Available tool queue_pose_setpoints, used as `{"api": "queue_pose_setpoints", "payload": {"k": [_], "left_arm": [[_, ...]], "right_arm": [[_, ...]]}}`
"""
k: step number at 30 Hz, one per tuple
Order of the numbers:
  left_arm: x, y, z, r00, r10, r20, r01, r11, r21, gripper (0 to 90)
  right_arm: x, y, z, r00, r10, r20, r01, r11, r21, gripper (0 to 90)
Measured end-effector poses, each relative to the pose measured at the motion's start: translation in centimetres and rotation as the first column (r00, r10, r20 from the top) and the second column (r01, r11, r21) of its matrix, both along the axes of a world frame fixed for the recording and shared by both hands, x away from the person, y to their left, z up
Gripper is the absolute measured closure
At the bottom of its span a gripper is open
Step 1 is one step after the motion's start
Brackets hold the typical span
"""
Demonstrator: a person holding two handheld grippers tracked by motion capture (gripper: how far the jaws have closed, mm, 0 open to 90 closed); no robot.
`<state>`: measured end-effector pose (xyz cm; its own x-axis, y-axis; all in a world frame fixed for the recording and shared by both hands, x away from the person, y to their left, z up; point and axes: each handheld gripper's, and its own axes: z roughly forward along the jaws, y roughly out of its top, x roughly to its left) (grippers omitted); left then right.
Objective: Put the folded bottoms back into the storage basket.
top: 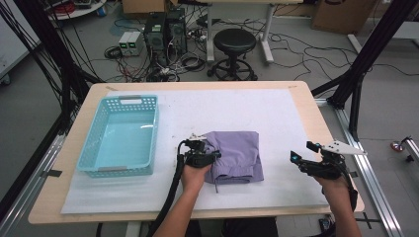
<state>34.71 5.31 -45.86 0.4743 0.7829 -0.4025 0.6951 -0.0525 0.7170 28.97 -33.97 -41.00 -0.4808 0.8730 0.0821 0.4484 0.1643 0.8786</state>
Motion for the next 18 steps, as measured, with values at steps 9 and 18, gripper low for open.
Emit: {"api": "queue_pose_setpoints", "payload": {"k": [9, 18], "left_arm": [[-0.3, 0.3, 1.7, 0.9953, -0.043, 0.086, 0.047, 0.9981, -0.041, 85.1], [-1.0, -0.5, 6.2, 0.9466, -0.141, 0.29, 0.144, 0.9895, 0.011, 85.2]], "right_arm": [[0.0, -0.1, 0.0, 1.0, -0.003, -0.001, 0.003, 1.0, 0.003, 21.0], [0.0, 0.0, 0.1, 1.0, 0.003, 0.006, -0.003, 1.0, 0.002, 21.0]]}}
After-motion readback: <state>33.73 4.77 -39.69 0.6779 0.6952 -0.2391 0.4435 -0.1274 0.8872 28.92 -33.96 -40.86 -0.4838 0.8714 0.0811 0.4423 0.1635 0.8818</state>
